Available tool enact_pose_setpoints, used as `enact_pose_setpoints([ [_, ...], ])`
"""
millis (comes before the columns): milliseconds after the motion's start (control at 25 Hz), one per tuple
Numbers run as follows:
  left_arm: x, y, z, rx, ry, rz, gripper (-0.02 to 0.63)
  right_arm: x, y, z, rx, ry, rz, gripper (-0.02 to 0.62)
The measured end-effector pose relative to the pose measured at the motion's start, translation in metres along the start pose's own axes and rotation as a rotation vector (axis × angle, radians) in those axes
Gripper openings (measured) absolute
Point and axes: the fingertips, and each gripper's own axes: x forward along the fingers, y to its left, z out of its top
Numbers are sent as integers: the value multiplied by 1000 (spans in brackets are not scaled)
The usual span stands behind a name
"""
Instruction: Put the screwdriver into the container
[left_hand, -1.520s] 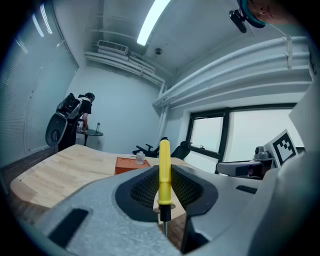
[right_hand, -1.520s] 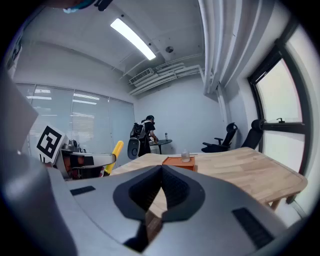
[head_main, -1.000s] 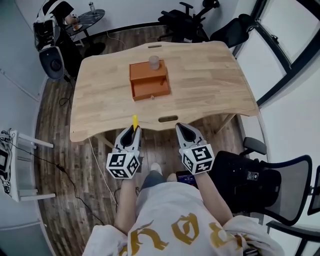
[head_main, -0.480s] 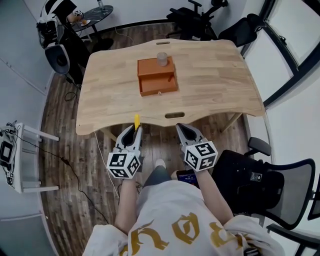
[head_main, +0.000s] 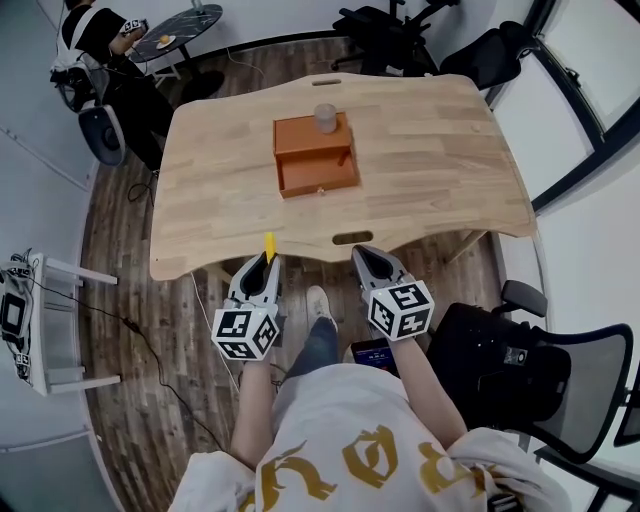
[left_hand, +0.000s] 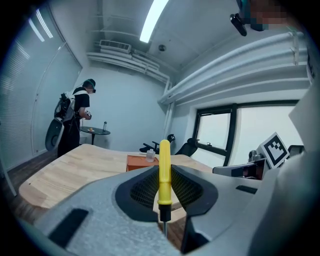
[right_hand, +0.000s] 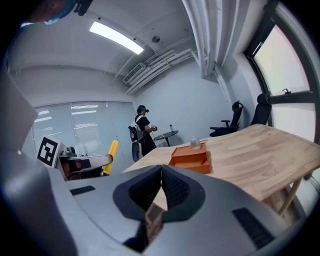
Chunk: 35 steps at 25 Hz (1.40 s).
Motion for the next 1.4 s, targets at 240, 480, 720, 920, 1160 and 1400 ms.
enact_pose_setpoints([
  [240,64,34,6,-35,32,-34,77,54,-33,14,27,15,-43,11],
  [480,142,80,15,16,65,-49,77,128,-70,22,21,86,-77,11],
  [720,201,119,30,-14,77,-101,77,186,-96,42,19,100,-133,11],
  [920,244,135,44,26,97,-162,77,212,-108,54,20,105,-180,11],
  [1160,273,130,64,11,62,-227,77,218,-120,73,6,73,-223,11],
  [1400,284,117,65,-14,81,-305,77,214,-123,80,35,44,-224,11],
])
